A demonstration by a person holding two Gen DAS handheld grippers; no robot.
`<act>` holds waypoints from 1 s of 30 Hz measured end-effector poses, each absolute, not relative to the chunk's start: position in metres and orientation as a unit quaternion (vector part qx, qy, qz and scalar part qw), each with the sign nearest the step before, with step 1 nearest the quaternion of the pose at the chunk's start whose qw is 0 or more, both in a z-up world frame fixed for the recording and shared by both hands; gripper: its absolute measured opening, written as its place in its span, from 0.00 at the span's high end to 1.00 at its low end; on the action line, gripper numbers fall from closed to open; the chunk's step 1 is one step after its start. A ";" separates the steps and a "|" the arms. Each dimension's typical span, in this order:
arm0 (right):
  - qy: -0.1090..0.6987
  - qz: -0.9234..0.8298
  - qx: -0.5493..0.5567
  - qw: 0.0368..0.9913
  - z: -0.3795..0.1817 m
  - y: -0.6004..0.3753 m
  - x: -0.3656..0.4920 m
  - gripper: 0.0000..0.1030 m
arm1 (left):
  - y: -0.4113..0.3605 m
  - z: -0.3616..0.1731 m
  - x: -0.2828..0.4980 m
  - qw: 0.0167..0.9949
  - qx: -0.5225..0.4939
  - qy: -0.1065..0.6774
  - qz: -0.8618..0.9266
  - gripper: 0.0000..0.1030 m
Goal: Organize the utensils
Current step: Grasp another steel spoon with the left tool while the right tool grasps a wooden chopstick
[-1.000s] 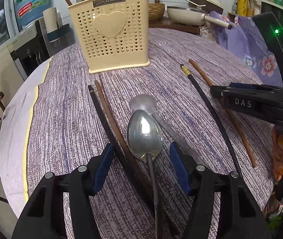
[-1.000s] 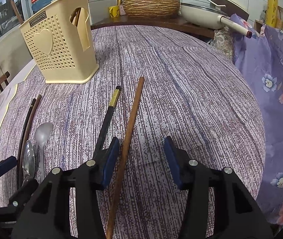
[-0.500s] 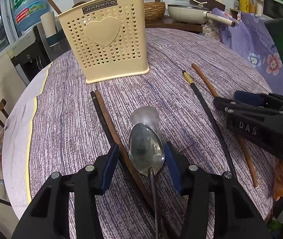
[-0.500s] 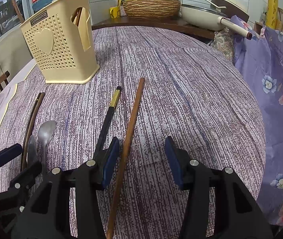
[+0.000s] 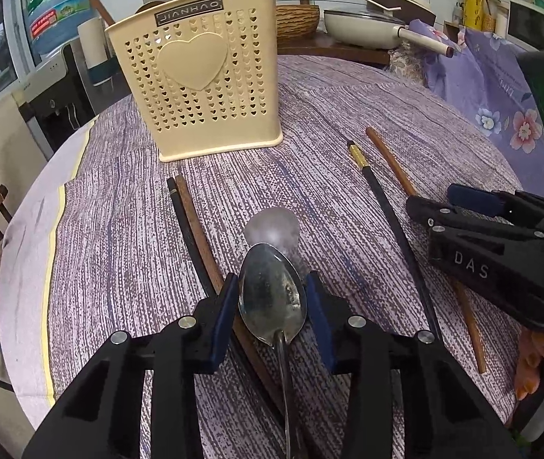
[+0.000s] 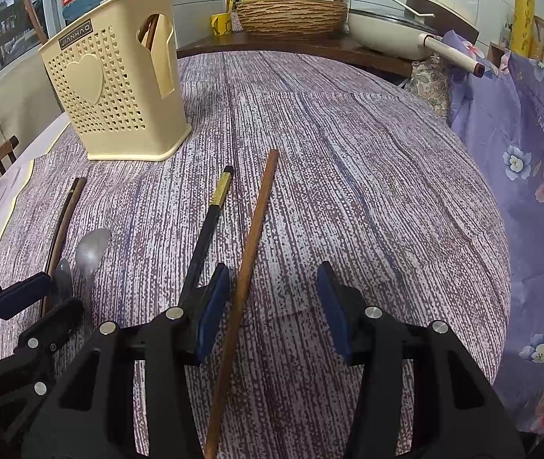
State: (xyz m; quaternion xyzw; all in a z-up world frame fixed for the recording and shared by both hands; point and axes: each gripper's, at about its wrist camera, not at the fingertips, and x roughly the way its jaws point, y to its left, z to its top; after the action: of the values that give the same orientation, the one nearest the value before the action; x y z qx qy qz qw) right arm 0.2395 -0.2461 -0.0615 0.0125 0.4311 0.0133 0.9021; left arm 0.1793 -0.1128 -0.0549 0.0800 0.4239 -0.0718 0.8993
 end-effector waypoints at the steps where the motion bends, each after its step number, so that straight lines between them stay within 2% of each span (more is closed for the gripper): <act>1: 0.431 0.014 0.012 0.902 -0.061 -0.246 0.240 0.52 | -0.111 -0.054 0.179 0.900 0.074 0.424 -0.074 0.64; 13: 0.455 0.018 0.011 0.890 -0.059 -0.243 0.275 0.52 | -0.082 -0.036 0.179 0.907 0.014 0.413 -0.083 0.64; 18: 0.464 0.013 0.007 0.886 -0.058 -0.238 0.306 0.56 | -0.068 -0.031 0.181 0.909 -0.011 0.407 -0.084 0.65; 21: 0.463 0.007 0.008 0.886 -0.058 -0.237 0.319 0.65 | -0.061 -0.028 0.182 0.912 -0.022 0.401 -0.087 0.65; 23: 0.462 0.001 0.012 0.887 -0.058 -0.238 0.325 0.77 | -0.057 -0.025 0.182 0.913 -0.024 0.397 -0.087 0.65; 28: 0.462 0.002 0.010 0.887 -0.058 -0.238 0.330 0.89 | -0.053 -0.018 0.184 0.918 -0.025 0.387 -0.086 0.65; 30: 0.463 0.006 0.016 0.886 -0.058 -0.240 0.331 0.91 | -0.051 -0.016 0.185 0.919 -0.024 0.385 -0.086 0.65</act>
State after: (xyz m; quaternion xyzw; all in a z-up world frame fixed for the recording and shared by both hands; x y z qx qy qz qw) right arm 0.3310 -0.2396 -0.0584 0.0160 0.4628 0.0056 0.8863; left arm 0.1850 -0.0513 -0.0160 -0.0245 0.3846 -0.0857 0.9188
